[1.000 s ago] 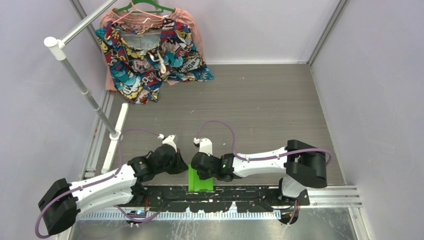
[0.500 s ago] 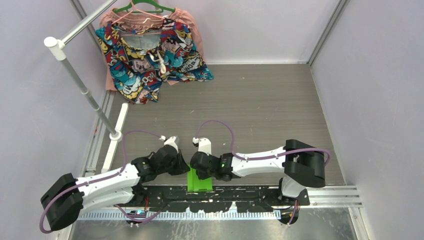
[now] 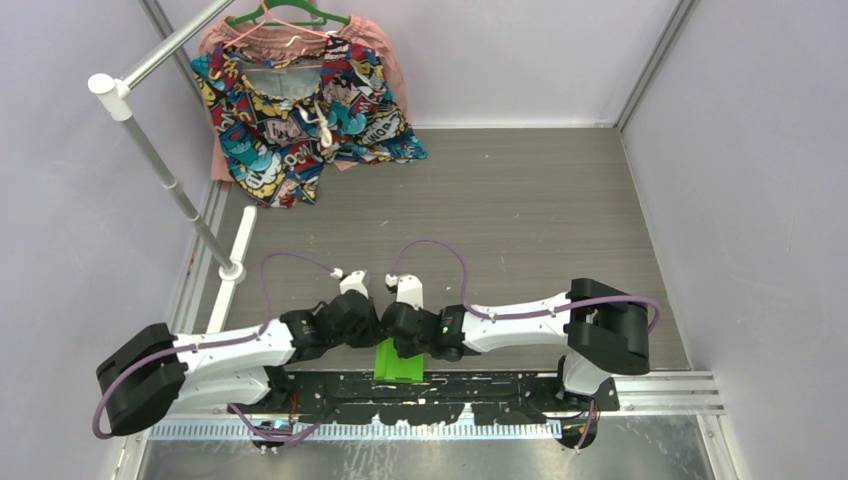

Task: Fold the paper box
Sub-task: Close the paper box at the center of the board.

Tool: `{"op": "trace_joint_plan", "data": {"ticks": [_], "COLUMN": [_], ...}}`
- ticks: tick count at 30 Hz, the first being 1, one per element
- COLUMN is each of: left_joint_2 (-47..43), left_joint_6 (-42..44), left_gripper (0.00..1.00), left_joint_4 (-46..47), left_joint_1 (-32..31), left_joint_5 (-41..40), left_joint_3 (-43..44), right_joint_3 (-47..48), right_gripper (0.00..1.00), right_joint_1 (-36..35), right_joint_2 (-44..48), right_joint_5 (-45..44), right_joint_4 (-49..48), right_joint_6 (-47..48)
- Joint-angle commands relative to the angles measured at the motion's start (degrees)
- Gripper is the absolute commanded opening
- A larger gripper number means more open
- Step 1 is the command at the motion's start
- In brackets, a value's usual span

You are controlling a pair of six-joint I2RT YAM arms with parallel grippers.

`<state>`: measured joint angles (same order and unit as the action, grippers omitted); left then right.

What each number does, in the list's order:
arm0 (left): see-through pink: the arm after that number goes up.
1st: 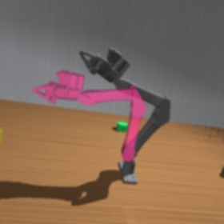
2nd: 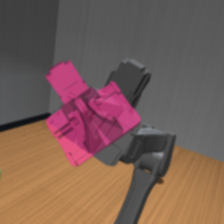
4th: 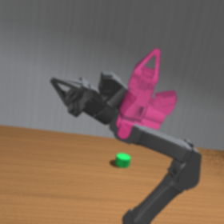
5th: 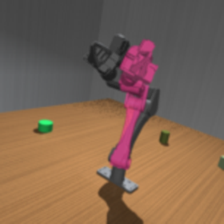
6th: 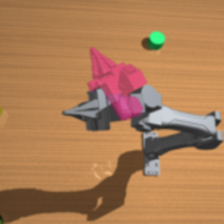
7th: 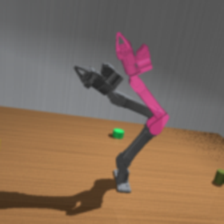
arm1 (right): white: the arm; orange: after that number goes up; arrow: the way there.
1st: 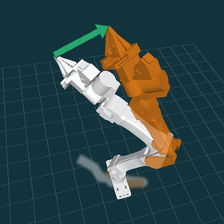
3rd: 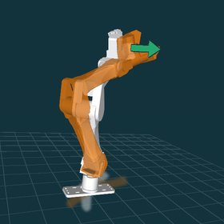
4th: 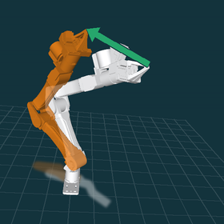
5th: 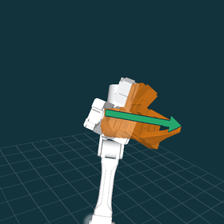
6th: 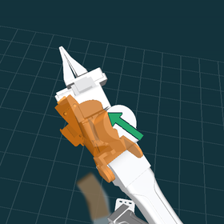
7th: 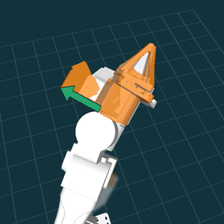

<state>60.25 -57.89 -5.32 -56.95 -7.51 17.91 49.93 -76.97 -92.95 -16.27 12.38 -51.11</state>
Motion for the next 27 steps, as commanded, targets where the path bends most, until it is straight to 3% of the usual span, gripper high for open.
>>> {"op": "trace_joint_plan", "data": {"ticks": [1, 18, 27], "left_joint_2": [4.9, 9.4, 6.5], "left_joint_6": [-0.9, -1.1, -0.3], "left_gripper": [0.0, 0.0, 0.0], "left_joint_4": [6.7, 9.7, 6.4], "left_joint_1": [-2.8, -6.1, -6.1], "left_joint_5": [-2.1, -3.3, -5.0], "left_joint_3": [1.8, 3.7, 4.0], "right_joint_3": [-3.0, -3.3, -3.1], "right_gripper": [0.12, 0.11, 0.11], "right_joint_1": [-0.3, -0.3, -0.4], "right_joint_2": [-6.4, -10.2, -7.6], "right_joint_5": [4.1, 6.0, 5.2], "right_joint_4": [5.2, 1.5, 3.5], "right_joint_6": [0.2, -0.5, -0.2]}}
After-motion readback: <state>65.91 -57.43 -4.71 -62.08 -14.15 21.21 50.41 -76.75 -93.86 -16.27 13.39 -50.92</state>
